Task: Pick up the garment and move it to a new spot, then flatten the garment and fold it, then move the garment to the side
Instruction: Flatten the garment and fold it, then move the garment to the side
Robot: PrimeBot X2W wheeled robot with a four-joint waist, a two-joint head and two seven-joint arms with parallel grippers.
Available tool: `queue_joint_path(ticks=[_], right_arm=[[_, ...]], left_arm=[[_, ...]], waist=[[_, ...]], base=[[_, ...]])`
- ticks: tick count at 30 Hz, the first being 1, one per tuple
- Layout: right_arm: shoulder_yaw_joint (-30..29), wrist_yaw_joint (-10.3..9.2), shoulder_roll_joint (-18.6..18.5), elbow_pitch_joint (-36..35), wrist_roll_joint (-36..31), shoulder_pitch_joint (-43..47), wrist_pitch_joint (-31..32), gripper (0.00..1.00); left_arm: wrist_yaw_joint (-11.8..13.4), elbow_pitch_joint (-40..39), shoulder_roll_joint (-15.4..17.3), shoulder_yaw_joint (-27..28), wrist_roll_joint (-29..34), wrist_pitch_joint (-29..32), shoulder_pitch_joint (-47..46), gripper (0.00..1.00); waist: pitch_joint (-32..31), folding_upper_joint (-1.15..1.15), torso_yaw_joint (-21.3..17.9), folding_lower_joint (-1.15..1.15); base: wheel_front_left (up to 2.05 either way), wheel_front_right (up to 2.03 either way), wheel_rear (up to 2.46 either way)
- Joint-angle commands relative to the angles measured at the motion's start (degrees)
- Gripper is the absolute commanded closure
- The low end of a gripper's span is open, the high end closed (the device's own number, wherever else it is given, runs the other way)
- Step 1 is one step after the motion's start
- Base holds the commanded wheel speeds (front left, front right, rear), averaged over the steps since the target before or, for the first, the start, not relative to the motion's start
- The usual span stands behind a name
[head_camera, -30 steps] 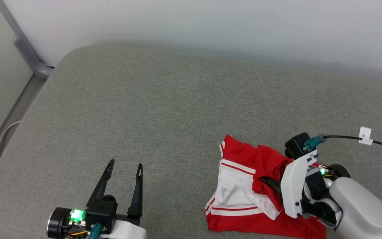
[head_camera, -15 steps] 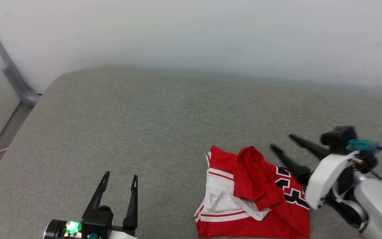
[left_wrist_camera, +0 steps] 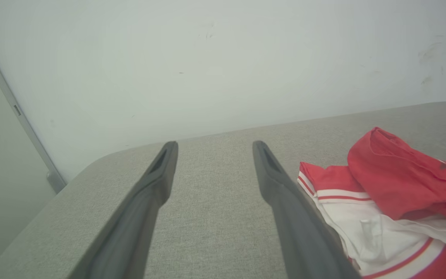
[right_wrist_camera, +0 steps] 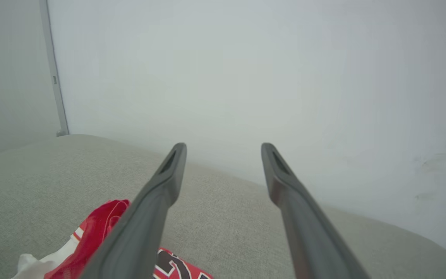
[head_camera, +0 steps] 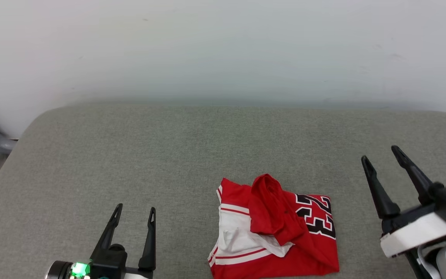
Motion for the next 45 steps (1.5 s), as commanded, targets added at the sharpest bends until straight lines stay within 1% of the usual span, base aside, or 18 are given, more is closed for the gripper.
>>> queue_joint_path(ticks=[1,2,5,10,14,19,25,36,40,42,45], right_arm=[[-2.14,-0.07,1.69,-2.01,-3.2,2.67,-0.95,0.0],[-3.5,-0.07,2.73,-2.91,-5.0,4.06,-1.32,0.0],[-7.56,-0.06,7.26,-5.39,-7.68,8.21,-1.7,0.0],[-12.33,-0.06,13.46,-8.91,-10.44,13.99,-1.83,0.0],[-14.25,-0.06,16.1,-10.35,-11.1,17.77,-1.86,0.0],[-14.45,-0.06,17.55,-10.89,-11.99,20.32,-1.87,0.0],[-13.58,-0.06,18.05,-10.02,-13.4,21.21,-1.87,0.0],[-13.93,-0.07,18.21,-9.51,-14.09,20.59,-1.87,0.0],[-14.2,-0.07,15.58,-10.01,-14.8,18.18,-1.87,0.0],[-14.69,-0.07,13.38,-10.02,-14.88,16.23,-1.88,0.0],[-15.9,-0.07,9.99,-9.04,-13.15,12.28,-1.87,0.0]], left_arm=[[-0.13,-0.3,0.33,0.21,0.02,-0.12,0.75,0.0],[-0.16,-0.39,0.43,0.24,-0.04,-0.12,0.9,0.0],[-0.21,-0.78,0.66,0.36,-0.13,-0.12,1.72,0.0],[-0.3,-1.33,0.93,-0.01,0.03,-0.12,2.88,0.0],[-0.46,-1.33,1.11,-0.27,0.08,-0.12,3.76,0.0],[-0.57,-1.08,1.07,-0.54,-0.07,-0.12,4.87,0.0],[-0.51,-0.59,1.1,-0.27,-0.4,-0.12,5.22,0.0],[-0.55,-0.46,0.86,-0.23,-0.33,-0.12,5.2,0.0],[-0.6,-0.47,0.74,-0.3,-0.31,-0.12,4.9,0.0],[-0.68,-0.43,0.7,-0.31,-0.36,-0.12,4.55,0.0],[-0.82,-0.27,0.59,-0.5,-0.26,-0.12,3.79,0.0]], waist=[[-0.39,0.0,-0.59,0.0],[-0.57,0.0,-0.78,0.0],[-0.99,0.0,-1.21,0.0],[-1.69,0.0,-1.28,0.0],[-2.03,0.0,-1.4,0.0],[-2.18,0.0,-1.59,0.0],[-2.2,0.0,-1.38,0.0],[-2.07,0.0,-0.83,0.0],[-1.81,0.0,-0.64,0.0],[-1.61,0.0,-0.47,0.0],[-1.24,0.0,0.07,0.0]], base=[[0.0,0.0,0.0],[0.0,0.0,0.0],[0.0,0.0,0.0],[0.0,0.0,0.0],[0.0,0.0,0.0],[0.0,0.0,0.0],[0.0,0.0,0.0],[0.0,0.0,0.0],[0.0,0.0,0.0],[0.0,0.0,0.0],[0.0,0.0,0.0]])
